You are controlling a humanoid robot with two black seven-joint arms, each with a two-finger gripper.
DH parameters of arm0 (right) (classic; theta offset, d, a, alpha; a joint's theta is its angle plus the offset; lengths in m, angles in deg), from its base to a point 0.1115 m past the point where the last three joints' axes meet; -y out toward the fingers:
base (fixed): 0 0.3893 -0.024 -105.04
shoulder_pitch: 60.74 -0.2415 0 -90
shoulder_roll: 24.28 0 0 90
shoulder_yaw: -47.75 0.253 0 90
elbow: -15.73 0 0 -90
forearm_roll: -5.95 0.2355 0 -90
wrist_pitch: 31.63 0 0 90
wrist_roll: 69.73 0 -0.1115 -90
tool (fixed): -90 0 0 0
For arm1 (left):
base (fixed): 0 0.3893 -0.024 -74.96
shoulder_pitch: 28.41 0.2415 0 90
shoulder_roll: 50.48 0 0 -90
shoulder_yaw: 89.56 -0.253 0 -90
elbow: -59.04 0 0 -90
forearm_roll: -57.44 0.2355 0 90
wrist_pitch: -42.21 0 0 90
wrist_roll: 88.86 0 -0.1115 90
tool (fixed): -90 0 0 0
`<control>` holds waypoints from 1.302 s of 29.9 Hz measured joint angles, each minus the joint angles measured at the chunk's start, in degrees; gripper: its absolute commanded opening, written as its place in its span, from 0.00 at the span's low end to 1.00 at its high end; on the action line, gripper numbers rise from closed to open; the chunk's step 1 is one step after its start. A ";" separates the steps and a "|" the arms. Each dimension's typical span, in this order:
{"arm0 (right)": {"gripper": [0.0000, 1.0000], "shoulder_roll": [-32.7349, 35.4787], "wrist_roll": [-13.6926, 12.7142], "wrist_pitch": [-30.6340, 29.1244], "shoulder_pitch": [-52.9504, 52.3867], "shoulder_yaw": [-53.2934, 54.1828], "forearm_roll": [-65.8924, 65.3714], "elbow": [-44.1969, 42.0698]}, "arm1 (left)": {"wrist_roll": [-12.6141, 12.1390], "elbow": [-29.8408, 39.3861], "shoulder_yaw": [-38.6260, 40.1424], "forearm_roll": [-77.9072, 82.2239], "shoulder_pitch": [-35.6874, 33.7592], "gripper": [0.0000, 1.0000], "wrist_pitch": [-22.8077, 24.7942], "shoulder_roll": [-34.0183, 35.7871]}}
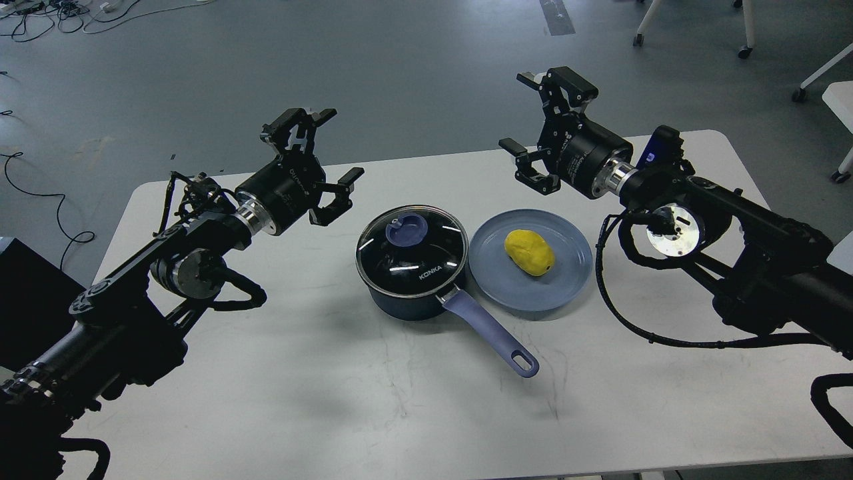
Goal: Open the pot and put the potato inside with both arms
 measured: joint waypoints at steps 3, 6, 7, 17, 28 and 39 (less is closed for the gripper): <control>1.00 -0.38 0.00 -0.01 -0.19 -0.12 -0.97 -0.55 | 0.10 0.02 0.01 0.04 0.34 0.99 0.12 0.17; 1.00 -0.69 0.00 0.00 -0.57 -0.18 -2.43 -1.24 | 0.19 0.03 0.02 0.32 1.16 0.99 0.18 0.18; 1.00 -0.72 0.00 0.02 -0.75 -0.18 -2.66 -1.34 | 0.25 0.03 0.14 0.38 1.26 0.99 0.17 0.21; 1.00 -0.27 -0.03 0.09 -3.17 -0.21 -2.98 -1.60 | 0.36 -0.10 1.56 -0.07 1.37 0.99 0.27 0.46; 1.00 -0.58 -0.02 0.11 -4.12 -0.25 -3.05 -2.54 | 0.06 0.03 1.56 -0.01 1.39 0.99 0.30 0.53; 1.00 -0.69 -0.02 0.09 -4.73 -2.55 -3.13 -2.71 | 0.22 0.29 1.66 -0.07 1.39 0.99 0.29 1.10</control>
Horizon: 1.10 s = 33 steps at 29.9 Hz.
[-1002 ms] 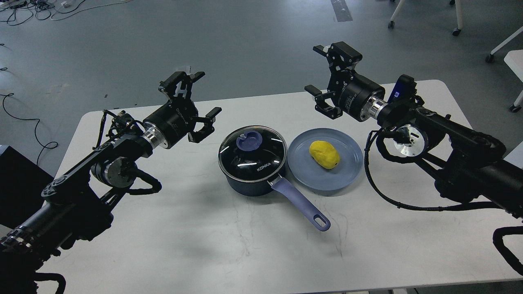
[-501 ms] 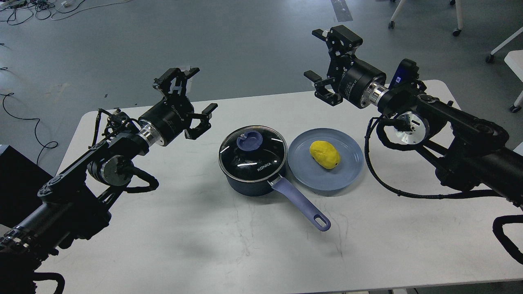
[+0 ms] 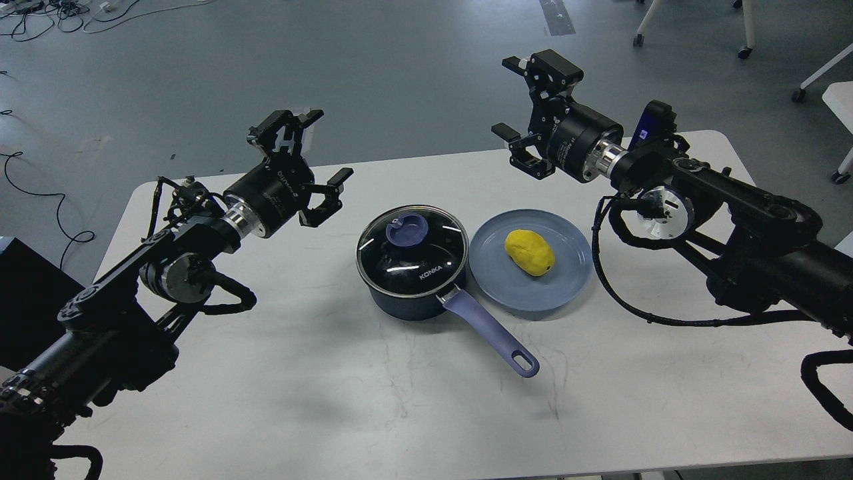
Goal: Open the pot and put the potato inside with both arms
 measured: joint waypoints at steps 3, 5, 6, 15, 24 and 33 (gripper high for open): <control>1.00 0.00 -0.01 0.00 -0.17 -0.11 0.00 -0.02 | 0.06 0.01 0.00 -0.09 0.00 0.99 -0.01 0.11; 1.00 -0.03 -0.02 0.00 -0.18 -0.11 0.00 -0.02 | 0.10 0.03 0.00 -0.12 0.00 0.99 -0.02 0.13; 1.00 -0.03 -0.02 0.00 -0.19 -0.10 0.00 -0.02 | 0.11 0.04 0.01 -0.12 0.00 0.99 -0.02 0.14; 1.00 0.33 -0.02 0.43 -0.19 0.27 0.00 -0.02 | 0.13 0.05 0.24 0.04 0.00 0.99 -0.10 0.86; 1.00 0.53 0.01 0.58 -0.28 0.27 0.00 -0.02 | 10.39 0.28 0.17 11.77 -1.31 0.99 -2.40 2.23; 1.00 0.86 0.15 0.79 0.18 1.10 0.02 -0.02 | 17.20 13.37 -0.86 44.75 -3.17 0.99 -14.83 7.94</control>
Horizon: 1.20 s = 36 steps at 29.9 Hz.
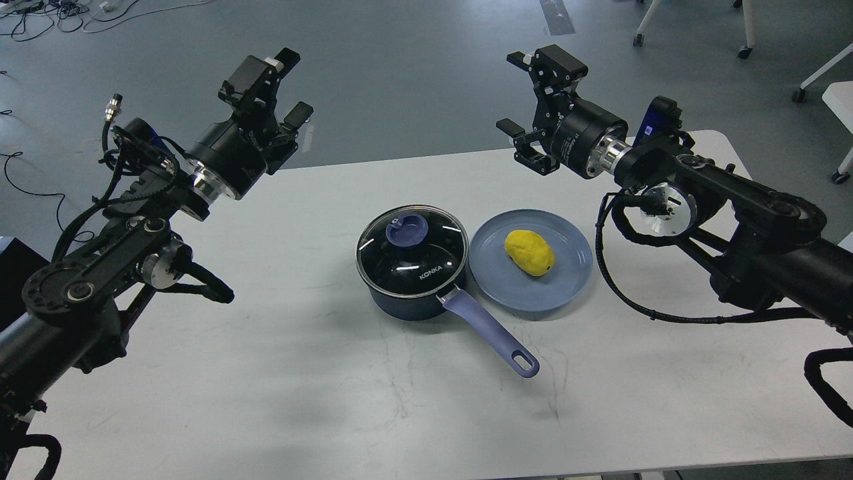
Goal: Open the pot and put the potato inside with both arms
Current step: 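Move the left gripper over the saucepan toward the lid knob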
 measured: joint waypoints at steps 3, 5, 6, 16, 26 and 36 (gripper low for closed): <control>1.00 0.17 0.01 0.00 0.68 0.86 0.05 0.00 | 0.00 1.86 -0.09 12.68 0.05 0.99 -4.73 0.08; 1.00 0.18 0.01 0.00 1.43 2.08 0.06 0.00 | 0.09 2.11 -0.10 21.26 0.40 0.99 -7.55 -0.18; 1.00 0.19 0.01 0.01 1.80 2.96 0.06 0.00 | 0.21 2.18 -0.15 24.92 0.58 0.99 -8.57 -0.37; 1.00 1.02 -0.07 0.05 4.99 7.18 0.15 -0.26 | 2.98 1.13 -7.50 55.12 0.58 0.98 -21.88 -3.04; 1.00 1.93 -0.09 0.10 5.99 9.41 0.38 -2.54 | 2.88 -7.73 -12.78 71.00 1.15 0.98 -25.24 -7.40; 1.00 4.36 -0.09 0.26 6.30 9.47 0.42 -2.57 | 3.05 -11.95 -13.36 71.72 1.14 0.98 -25.69 -10.76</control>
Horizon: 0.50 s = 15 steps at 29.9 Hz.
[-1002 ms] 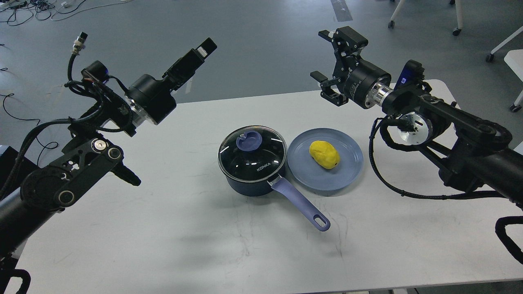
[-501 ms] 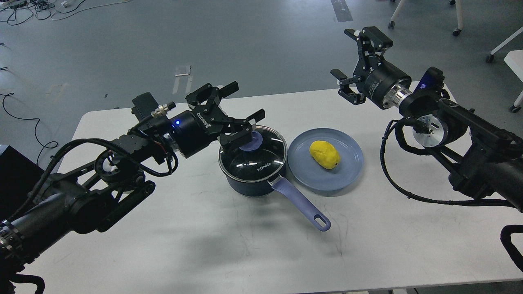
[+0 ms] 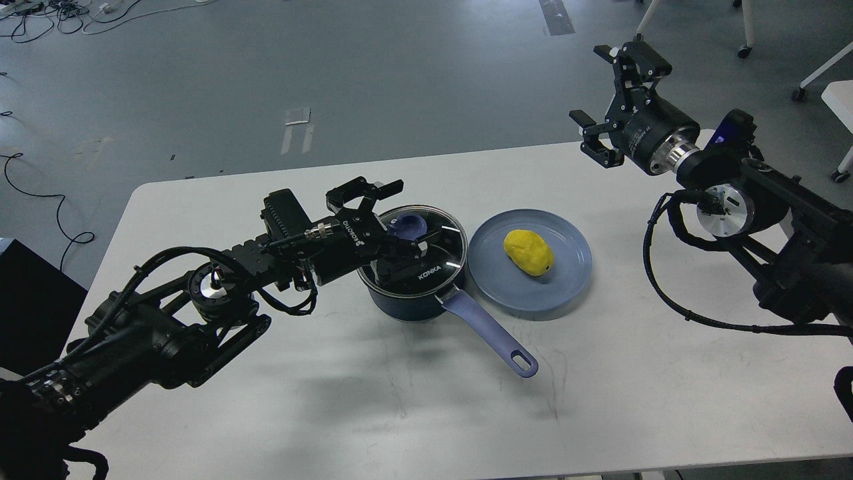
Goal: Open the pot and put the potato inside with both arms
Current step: 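Move the left gripper over the saucepan toward the lid knob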
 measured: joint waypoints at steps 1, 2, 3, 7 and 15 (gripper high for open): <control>1.00 0.17 0.00 0.00 0.00 0.00 0.00 0.00 | 0.01 -0.14 -0.27 -0.05 0.00 0.98 0.00 -0.01; 1.00 0.27 0.00 0.00 0.00 0.00 0.00 0.00 | 0.02 -0.43 -0.62 -0.13 0.00 0.98 0.00 -0.02; 1.00 0.34 0.00 0.01 0.00 0.00 0.00 0.00 | 0.02 -0.84 -0.92 -0.27 0.00 0.98 0.00 -0.06; 1.00 0.39 0.00 0.01 0.01 0.00 0.00 0.01 | 0.02 -2.20 -1.42 -0.88 0.00 0.98 0.00 -0.06; 1.00 0.79 0.00 0.01 0.01 0.00 0.00 0.03 | 0.13 -3.40 -4.37 -3.82 -0.11 0.98 0.28 -0.11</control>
